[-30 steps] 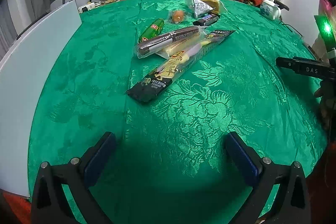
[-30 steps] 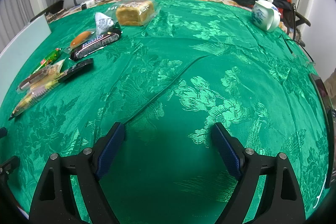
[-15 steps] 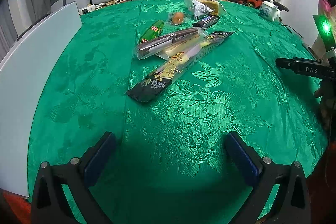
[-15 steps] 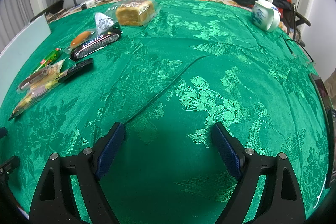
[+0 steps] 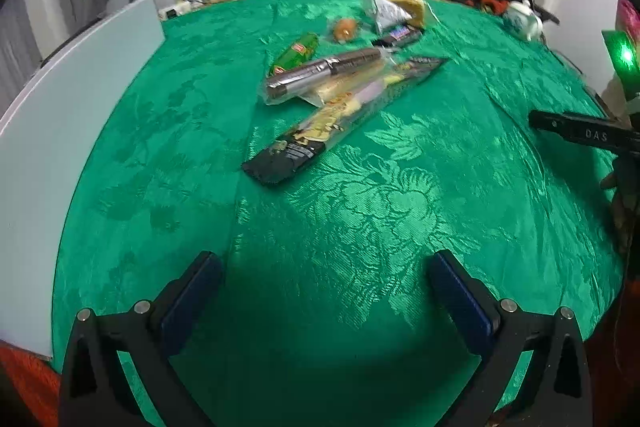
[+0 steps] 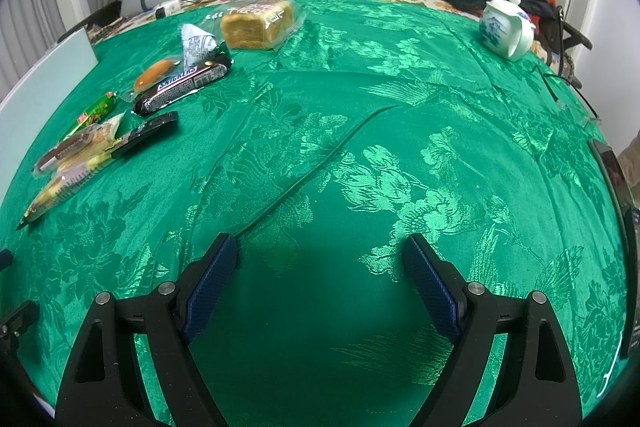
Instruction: Organize snacks
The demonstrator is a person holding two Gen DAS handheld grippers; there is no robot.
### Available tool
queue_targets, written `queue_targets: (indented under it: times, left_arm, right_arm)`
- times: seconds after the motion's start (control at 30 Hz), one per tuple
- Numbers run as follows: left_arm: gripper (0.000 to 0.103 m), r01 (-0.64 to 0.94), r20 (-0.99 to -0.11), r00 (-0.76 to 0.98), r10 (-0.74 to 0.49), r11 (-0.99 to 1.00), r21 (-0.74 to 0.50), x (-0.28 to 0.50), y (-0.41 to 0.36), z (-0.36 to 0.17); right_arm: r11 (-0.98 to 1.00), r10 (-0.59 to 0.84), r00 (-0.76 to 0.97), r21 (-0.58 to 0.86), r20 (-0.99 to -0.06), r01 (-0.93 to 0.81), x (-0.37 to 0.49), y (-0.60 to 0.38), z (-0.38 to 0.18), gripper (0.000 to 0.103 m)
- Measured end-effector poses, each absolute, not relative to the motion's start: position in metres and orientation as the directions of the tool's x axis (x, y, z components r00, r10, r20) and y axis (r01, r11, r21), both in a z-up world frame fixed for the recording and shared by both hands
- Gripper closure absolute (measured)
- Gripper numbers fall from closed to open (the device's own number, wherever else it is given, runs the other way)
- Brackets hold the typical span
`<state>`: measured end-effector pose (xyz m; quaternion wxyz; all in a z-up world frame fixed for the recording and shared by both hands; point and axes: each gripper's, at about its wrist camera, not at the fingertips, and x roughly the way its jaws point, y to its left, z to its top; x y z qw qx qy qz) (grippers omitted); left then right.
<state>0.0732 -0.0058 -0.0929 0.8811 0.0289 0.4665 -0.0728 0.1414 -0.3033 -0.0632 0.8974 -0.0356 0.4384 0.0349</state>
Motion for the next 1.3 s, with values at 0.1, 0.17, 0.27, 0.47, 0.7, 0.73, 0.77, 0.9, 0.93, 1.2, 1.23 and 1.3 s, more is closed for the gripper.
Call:
queue_targets:
  times: [0.1, 0.17, 0.27, 0.47, 0.7, 0.73, 0.77, 0.9, 0.93, 1.2, 1.23, 1.3]
  left_arm:
    - [0.001, 0.170, -0.882, 0.458, -0.110, 0.985, -0.035, 0.081, -0.004, -0.087]
    - [0.001, 0.180, -0.857, 0.489, -0.162, 0.980, -0.083, 0.081, 0.005, -0.069]
    - [0.001, 0.183, -0.819, 0.538, -0.197, 0.976, -0.115, 0.097, 0.017, -0.039]
    - [0.015, 0.187, -0.799, 0.565, -0.205, 0.975, -0.117, 0.175, 0.037, -0.002]
    - [0.045, 0.163, -0.890, 0.402, -0.214, 0.974, -0.160, 0.263, 0.031, -0.039]
    - [0.045, 0.174, -0.898, 0.389, -0.205, 0.974, -0.147, 0.268, 0.025, -0.045]
    - [0.044, 0.191, -0.905, 0.381, -0.188, 0.974, -0.122, 0.272, 0.018, -0.052]
    - [0.080, 0.172, -0.918, 0.368, -0.147, 0.981, -0.088, 0.284, 0.013, -0.073]
    - [0.081, 0.135, -0.912, 0.376, -0.164, 0.983, -0.121, 0.283, 0.023, -0.073]
    - [0.081, -0.009, -0.898, 0.430, -0.090, 0.995, -0.104, 0.189, 0.097, -0.066]
    - [0.081, -0.011, -0.894, 0.440, -0.082, 0.995, -0.097, 0.172, 0.102, -0.066]
    - [0.081, -0.020, -0.888, 0.455, -0.059, 0.997, -0.077, 0.152, 0.106, -0.070]
  right_arm:
    - [0.995, 0.032, 0.613, -0.033, -0.789, -0.094, 0.141, -0.304, -0.063, 0.015]
    - [0.995, 0.032, 0.613, -0.032, -0.789, -0.094, 0.141, -0.303, -0.063, 0.015]
    - [0.995, 0.032, 0.613, -0.033, -0.789, -0.094, 0.141, -0.303, -0.063, 0.015]
    - [0.995, 0.032, 0.613, -0.032, -0.789, -0.094, 0.141, -0.303, -0.063, 0.015]
    - [0.995, 0.032, 0.613, -0.032, -0.789, -0.094, 0.141, -0.304, -0.063, 0.015]
    - [0.995, 0.032, 0.613, -0.032, -0.789, -0.094, 0.141, -0.303, -0.063, 0.015]
    - [0.995, 0.032, 0.613, -0.032, -0.789, -0.094, 0.141, -0.303, -0.063, 0.015]
    - [0.995, 0.032, 0.613, -0.032, -0.789, -0.094, 0.141, -0.304, -0.063, 0.015]
    - [0.995, 0.032, 0.613, -0.032, -0.790, -0.094, 0.141, -0.303, -0.063, 0.015]
    - [0.995, 0.033, 0.613, -0.032, -0.790, -0.094, 0.141, -0.303, -0.063, 0.015]
    - [0.995, 0.033, 0.613, -0.032, -0.790, -0.094, 0.141, -0.304, -0.063, 0.015]
    - [0.995, 0.032, 0.613, -0.032, -0.790, -0.094, 0.141, -0.304, -0.063, 0.015]
